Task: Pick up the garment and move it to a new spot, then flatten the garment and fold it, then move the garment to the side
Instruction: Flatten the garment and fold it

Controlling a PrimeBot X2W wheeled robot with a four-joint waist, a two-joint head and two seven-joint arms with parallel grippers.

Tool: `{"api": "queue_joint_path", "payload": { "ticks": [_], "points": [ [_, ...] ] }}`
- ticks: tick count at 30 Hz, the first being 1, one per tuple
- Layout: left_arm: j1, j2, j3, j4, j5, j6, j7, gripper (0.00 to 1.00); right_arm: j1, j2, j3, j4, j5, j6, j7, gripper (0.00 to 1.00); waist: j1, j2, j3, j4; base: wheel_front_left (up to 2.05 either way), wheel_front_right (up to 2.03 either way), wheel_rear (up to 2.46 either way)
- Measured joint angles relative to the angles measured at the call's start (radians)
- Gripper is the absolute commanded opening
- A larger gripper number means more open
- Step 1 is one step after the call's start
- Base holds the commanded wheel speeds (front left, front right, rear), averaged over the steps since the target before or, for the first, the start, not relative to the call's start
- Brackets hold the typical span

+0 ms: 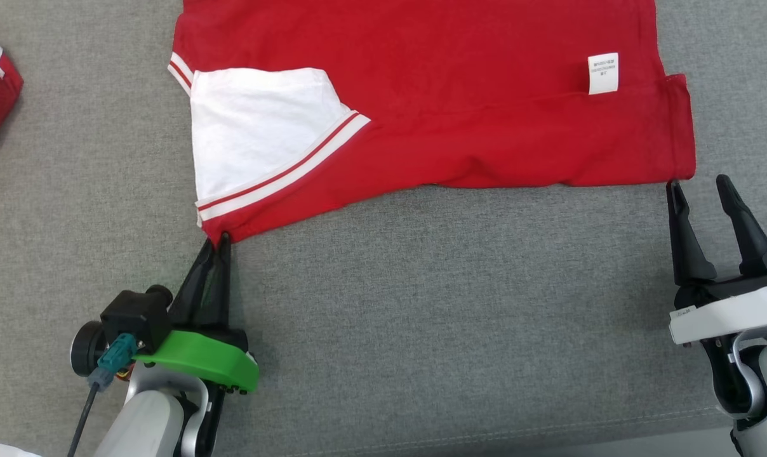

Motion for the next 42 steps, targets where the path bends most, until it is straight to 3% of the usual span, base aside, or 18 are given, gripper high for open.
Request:
{"api": "queue_joint_path", "payload": {
  "ticks": [12,13,15,22,29,34,42],
  "points": [
    [-0.026,0.041,0.004,-0.014,0.032,0.008,-0.009,0.00,-0.137,-0.022,0.102,0.241,0.214,0.000,-0.002,1.00,0.0000,0.0000,0.007,0.030,0.00,0.00,0.00],
    [-0.029,0.042,0.002,-0.015,0.034,0.009,-0.008,0.00,-0.146,-0.030,0.120,0.251,0.236,0.000,-0.002,0.72,0.0000,0.0000,0.007,0.033,0.00,0.00,0.00],
    [-0.033,0.045,-0.001,-0.016,0.037,0.009,-0.005,0.00,-0.162,-0.047,0.143,0.262,0.278,0.000,-0.002,0.00,0.0000,0.0000,0.007,0.037,0.00,0.00,0.00],
    [-0.034,0.049,-0.010,-0.015,0.037,0.005,-0.018,0.00,-0.156,-0.085,0.178,0.215,0.367,0.000,-0.001,0.00,0.0001,0.0000,-0.005,0.033,0.00,0.00,0.00],
    [0.022,0.075,-0.061,-0.068,0.037,-0.046,0.005,0.00,-0.070,-0.143,0.122,0.148,0.370,0.000,0.000,0.00,0.0001,0.0000,-0.035,0.026,0.00,0.00,0.00],
    [0.109,0.103,-0.083,-0.157,0.027,-0.041,0.051,0.00,0.022,-0.183,0.075,0.101,0.363,0.000,0.000,0.00,0.0001,0.0000,-0.054,0.025,0.00,0.00,0.00],
    [0.237,0.136,-0.111,-0.292,0.020,0.006,0.143,0.00,0.178,-0.213,0.036,0.053,0.363,0.000,0.000,0.00,0.0000,0.0000,-0.078,0.030,0.00,0.00,0.00]
  ]
}}
